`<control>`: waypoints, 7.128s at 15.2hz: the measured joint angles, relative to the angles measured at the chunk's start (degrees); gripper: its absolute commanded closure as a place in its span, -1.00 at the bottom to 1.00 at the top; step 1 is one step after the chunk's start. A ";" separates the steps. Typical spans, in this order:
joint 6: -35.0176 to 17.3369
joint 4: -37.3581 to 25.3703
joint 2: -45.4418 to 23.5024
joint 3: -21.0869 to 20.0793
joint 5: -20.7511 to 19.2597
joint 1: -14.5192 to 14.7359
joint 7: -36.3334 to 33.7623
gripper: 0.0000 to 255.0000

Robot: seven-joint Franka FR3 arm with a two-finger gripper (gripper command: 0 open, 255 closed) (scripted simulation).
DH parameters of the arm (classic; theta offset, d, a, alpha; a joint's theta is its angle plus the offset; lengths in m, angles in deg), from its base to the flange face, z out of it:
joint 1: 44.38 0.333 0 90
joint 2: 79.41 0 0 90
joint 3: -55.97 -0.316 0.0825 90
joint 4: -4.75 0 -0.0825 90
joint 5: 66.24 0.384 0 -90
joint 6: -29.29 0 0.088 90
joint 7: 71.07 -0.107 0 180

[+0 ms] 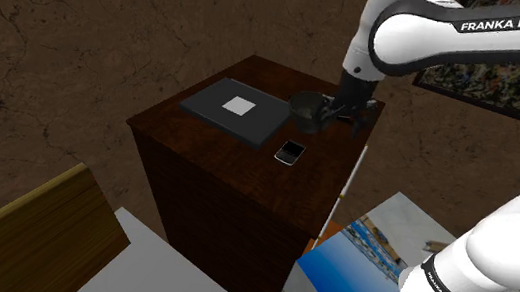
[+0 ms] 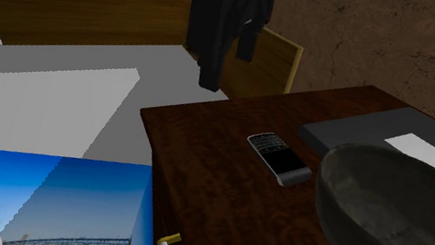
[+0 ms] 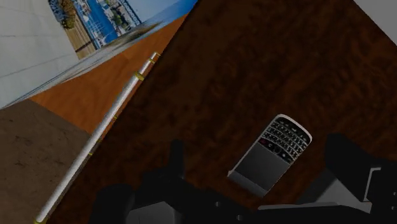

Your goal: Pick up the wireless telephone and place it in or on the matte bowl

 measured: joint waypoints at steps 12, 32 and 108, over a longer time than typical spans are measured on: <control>-20.37 -6.33 -24.65 -11.06 -6.44 -8.61 -33.52 -1.00; -26.75 -4.65 -29.64 -11.82 -9.09 -8.85 -36.43 1.00; -8.65 -25.03 -32.99 -1.96 -11.24 -15.55 -22.22 -1.00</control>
